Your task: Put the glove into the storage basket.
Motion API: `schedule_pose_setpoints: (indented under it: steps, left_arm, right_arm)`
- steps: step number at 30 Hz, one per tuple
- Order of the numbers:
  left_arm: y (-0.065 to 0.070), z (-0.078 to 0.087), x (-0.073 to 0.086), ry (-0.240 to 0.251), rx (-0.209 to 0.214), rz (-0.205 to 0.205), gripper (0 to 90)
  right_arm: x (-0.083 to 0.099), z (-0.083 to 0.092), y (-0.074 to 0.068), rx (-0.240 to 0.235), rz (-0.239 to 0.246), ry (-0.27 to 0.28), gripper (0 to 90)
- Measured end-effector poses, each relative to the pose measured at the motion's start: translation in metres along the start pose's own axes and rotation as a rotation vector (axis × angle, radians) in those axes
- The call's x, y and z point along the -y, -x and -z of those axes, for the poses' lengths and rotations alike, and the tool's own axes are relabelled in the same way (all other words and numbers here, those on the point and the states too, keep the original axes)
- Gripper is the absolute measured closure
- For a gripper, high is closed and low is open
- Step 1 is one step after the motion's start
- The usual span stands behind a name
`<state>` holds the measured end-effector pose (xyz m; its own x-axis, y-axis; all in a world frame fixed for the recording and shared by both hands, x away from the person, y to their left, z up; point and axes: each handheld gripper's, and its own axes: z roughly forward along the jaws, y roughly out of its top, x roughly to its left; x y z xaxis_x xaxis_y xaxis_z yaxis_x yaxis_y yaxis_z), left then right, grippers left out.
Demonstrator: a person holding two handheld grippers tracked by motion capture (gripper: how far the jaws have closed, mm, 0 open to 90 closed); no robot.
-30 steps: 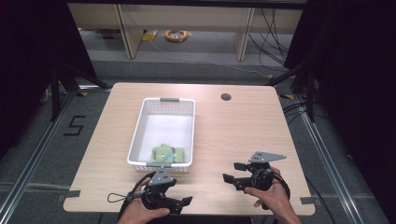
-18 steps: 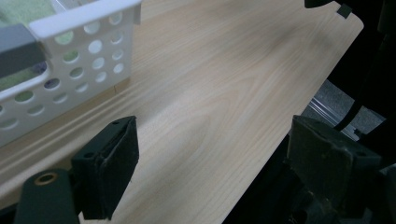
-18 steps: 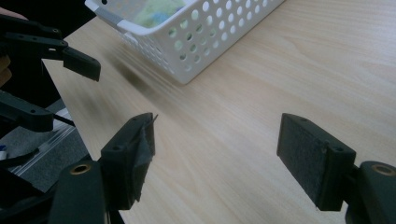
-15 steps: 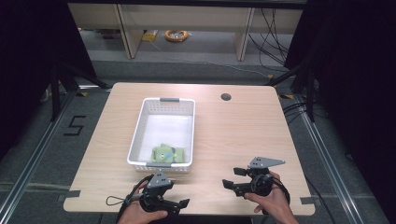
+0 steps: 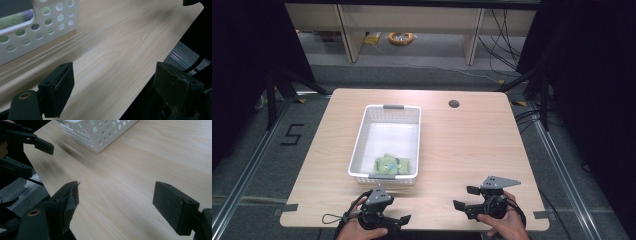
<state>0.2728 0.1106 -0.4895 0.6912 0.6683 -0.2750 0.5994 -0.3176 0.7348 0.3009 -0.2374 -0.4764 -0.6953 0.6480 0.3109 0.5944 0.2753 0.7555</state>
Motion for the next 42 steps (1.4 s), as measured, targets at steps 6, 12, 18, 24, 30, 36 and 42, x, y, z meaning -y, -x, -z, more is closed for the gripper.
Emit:
schedule_pose_setpoints:
  steps: [6, 12, 18, 24, 30, 36, 42]
  left_arm:
    - [0.000, 0.001, 0.006, -0.002, 0.008, -0.015, 15.9]
    - [0.002, 0.004, 0.012, -0.016, 0.003, -0.039, 15.8]
    - [0.003, 0.007, 0.019, -0.031, -0.020, -0.083, 15.6]
    - [0.011, 0.007, 0.026, -0.003, -0.014, -0.061, 15.6]
    - [0.010, 0.008, 0.028, -0.009, -0.021, -0.085, 15.6]
    - [0.007, 0.006, 0.029, -0.034, -0.041, -0.080, 15.6]
    - [0.007, 0.007, 0.028, -0.049, -0.029, -0.088, 15.7]
  right_arm:
    - [0.008, 0.005, -0.007, 0.001, -0.014, -0.013, 19.3]
    - [0.018, 0.010, -0.007, 0.030, 0.044, -0.004, 17.7]
    - [0.028, 0.010, -0.007, 0.034, 0.051, -0.013, 17.6]
    - [0.035, 0.010, -0.009, 0.067, 0.103, -0.051, 17.7]
    - [0.039, 0.008, -0.010, 0.057, 0.116, -0.080, 17.8]
    - [0.039, 0.007, -0.011, 0.062, 0.122, -0.082, 17.9]
    - [0.039, 0.007, -0.011, 0.066, 0.124, -0.081, 17.9]
